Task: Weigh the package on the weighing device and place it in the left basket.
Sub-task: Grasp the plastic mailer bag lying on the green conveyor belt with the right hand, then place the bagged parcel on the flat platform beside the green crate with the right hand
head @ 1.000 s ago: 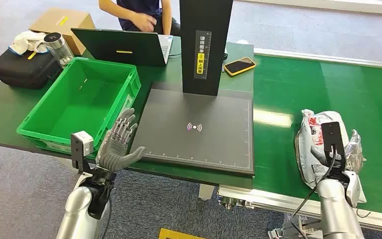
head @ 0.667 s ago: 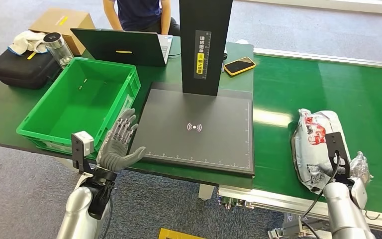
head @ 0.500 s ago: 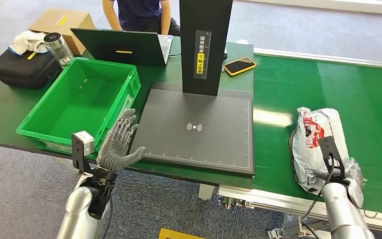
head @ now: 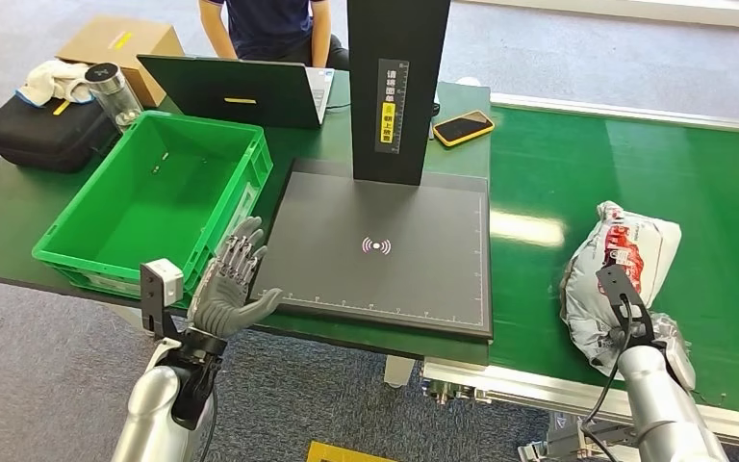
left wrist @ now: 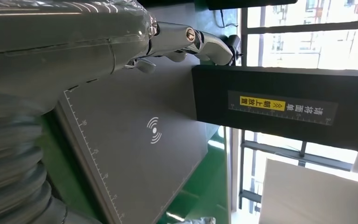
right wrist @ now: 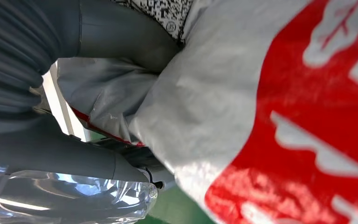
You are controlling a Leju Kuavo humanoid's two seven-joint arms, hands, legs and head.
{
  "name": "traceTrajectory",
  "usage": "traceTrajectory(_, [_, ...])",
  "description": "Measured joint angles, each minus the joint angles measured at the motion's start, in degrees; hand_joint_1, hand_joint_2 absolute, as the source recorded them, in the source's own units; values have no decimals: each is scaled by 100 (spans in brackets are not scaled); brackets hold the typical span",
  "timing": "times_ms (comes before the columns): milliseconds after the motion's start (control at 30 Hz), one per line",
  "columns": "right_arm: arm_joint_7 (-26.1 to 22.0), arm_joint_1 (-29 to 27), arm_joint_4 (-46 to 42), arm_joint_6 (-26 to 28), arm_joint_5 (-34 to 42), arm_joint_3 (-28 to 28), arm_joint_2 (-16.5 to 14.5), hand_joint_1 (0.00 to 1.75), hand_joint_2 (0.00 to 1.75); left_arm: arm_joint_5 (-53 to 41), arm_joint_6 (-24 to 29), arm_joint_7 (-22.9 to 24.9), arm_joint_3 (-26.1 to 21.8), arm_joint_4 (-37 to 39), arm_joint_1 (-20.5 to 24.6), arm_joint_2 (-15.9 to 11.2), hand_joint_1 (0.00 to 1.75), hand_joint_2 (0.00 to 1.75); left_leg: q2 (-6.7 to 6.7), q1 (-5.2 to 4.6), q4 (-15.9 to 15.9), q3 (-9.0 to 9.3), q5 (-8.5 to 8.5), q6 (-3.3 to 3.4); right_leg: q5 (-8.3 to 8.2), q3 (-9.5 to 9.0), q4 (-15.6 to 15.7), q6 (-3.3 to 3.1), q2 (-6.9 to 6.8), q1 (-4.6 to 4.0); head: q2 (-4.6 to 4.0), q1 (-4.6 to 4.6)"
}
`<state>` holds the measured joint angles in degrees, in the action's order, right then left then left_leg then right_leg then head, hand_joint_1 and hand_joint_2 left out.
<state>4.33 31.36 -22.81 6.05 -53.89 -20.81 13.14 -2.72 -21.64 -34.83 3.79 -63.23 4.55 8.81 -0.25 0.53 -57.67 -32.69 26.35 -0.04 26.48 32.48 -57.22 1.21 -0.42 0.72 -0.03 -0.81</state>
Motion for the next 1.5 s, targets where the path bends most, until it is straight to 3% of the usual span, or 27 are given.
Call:
traceTrajectory(267, [-217,34,77,475,65,-16,-21,175,175,51,54,38,-28,-74,-101,-9,0,175,0,0,1,-2,0,0,0,1,0,0,0,0,-1,-1])
traceTrajectory(633, [-1260,-100,-447,2295,326,-292,-49,175,175,121,145,135,-53,-375,-281,-13,0,175,-1,-1,1,-13,0,0,0,10,0,0,-2,2,0,-1])
traceTrajectory(800, [-1504,-271,-1288,2598,300,-293,-156,175,175,117,174,128,-62,-450,-315,-2,0,175,-1,0,2,-13,0,0,0,12,-1,0,-1,1,0,-1])
traceTrajectory(900, [-1720,-309,-1772,2374,171,-163,-227,175,175,120,206,70,-83,-495,-318,9,0,175,0,0,3,-13,-1,0,0,12,-4,0,1,0,1,-1])
traceTrajectory(1067, [-1892,-311,-2412,1651,-573,660,-369,175,175,119,246,-112,-168,-529,-256,33,0,175,2,0,3,-12,-4,0,-1,11,-6,-1,2,0,0,-2])
traceTrajectory(1200, [-1780,-315,-3072,1464,-1240,1692,-465,175,175,165,277,-206,-209,-540,-164,45,0,175,2,1,3,-10,-6,-1,-1,13,-8,-1,2,-1,1,0])
traceTrajectory(1500, [-1994,-173,-4162,1135,-1671,3628,-503,175,175,385,331,-306,-278,-555,-97,46,0,175,2,1,3,-14,-5,-1,0,14,-8,-1,2,0,0,-1])
